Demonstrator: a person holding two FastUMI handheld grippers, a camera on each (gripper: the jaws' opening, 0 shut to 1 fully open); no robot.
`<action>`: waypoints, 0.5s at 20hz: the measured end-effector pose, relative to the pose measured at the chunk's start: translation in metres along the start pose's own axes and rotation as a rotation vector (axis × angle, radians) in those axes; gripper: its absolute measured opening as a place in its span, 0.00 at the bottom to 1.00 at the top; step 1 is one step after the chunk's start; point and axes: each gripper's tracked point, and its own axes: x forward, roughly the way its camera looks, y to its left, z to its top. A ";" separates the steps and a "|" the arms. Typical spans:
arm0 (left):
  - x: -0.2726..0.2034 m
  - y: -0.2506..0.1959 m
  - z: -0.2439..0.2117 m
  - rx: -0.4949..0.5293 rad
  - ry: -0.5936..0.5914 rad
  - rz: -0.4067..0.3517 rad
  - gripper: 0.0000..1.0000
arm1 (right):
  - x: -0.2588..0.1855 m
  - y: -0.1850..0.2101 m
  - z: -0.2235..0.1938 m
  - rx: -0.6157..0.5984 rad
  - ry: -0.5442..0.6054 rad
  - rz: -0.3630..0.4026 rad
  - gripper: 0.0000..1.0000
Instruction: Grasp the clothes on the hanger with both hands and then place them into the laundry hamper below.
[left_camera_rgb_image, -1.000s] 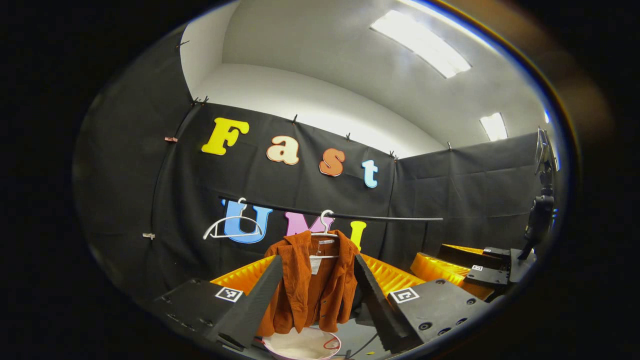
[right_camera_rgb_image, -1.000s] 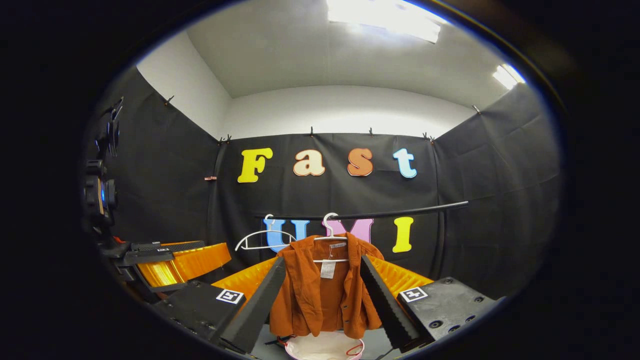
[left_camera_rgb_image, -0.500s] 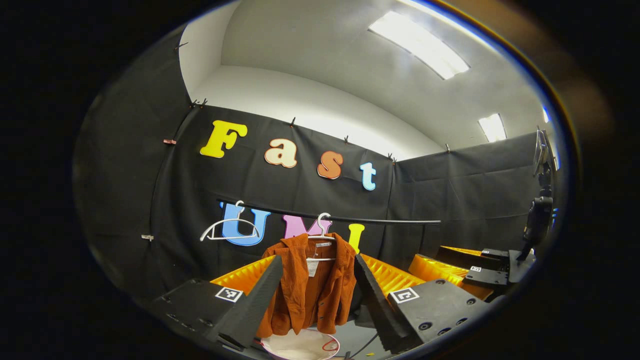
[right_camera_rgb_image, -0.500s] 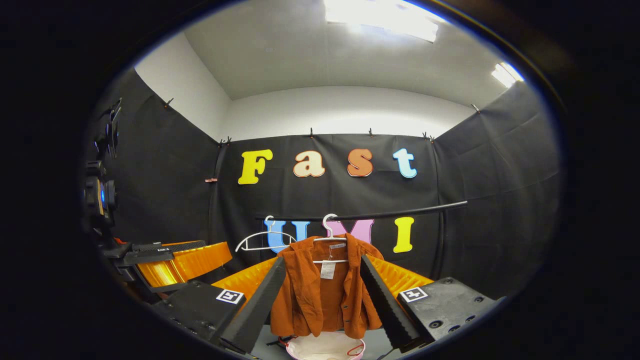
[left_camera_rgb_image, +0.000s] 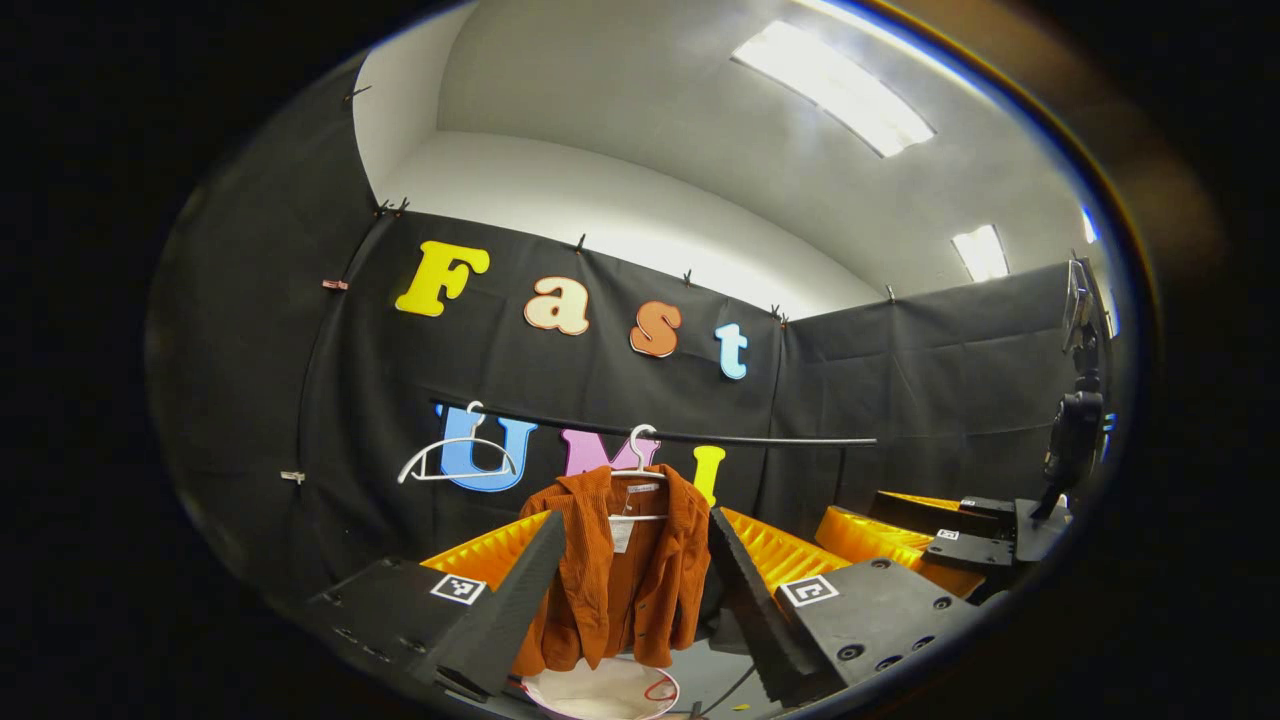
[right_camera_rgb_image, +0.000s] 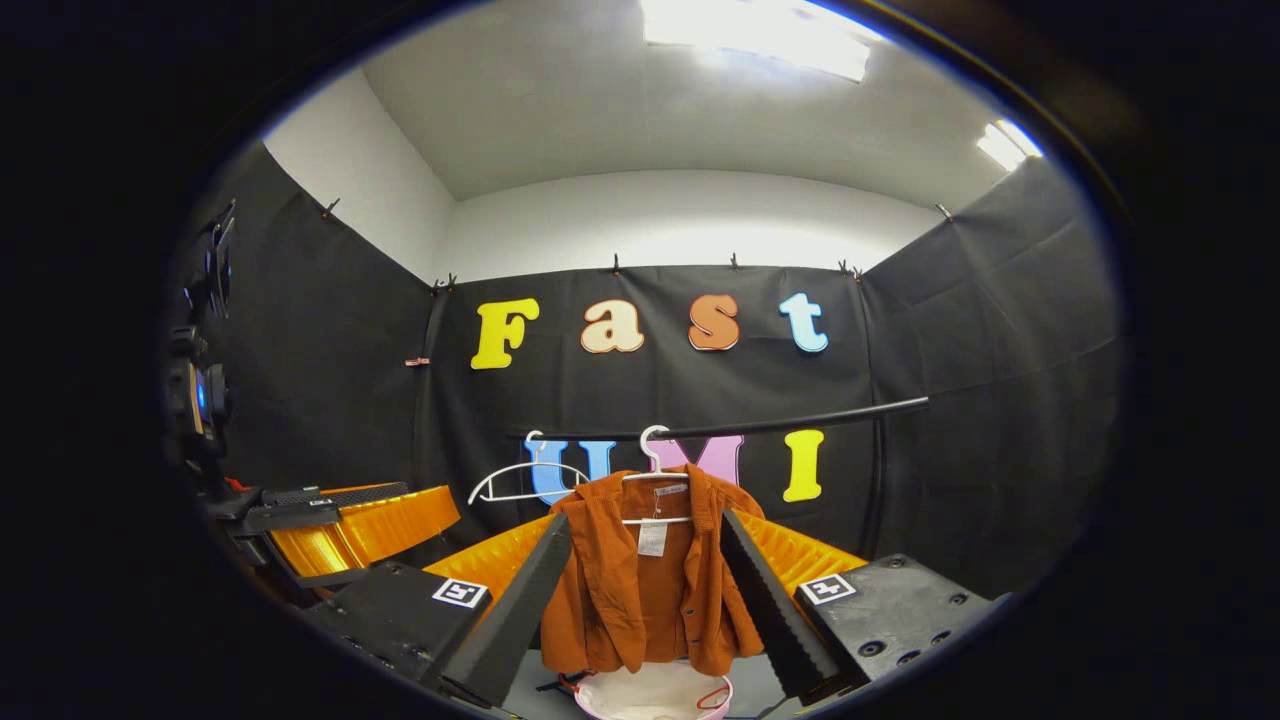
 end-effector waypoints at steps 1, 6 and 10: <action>0.001 0.000 -0.001 -0.002 -0.001 -0.005 0.91 | -0.002 0.000 -0.001 -0.002 0.001 -0.006 0.97; 0.002 0.005 -0.009 -0.026 0.022 -0.050 0.91 | -0.007 0.003 -0.007 -0.024 0.014 -0.054 0.97; -0.001 0.016 -0.013 -0.037 0.036 -0.074 0.91 | -0.013 0.010 -0.012 -0.038 0.019 -0.090 0.97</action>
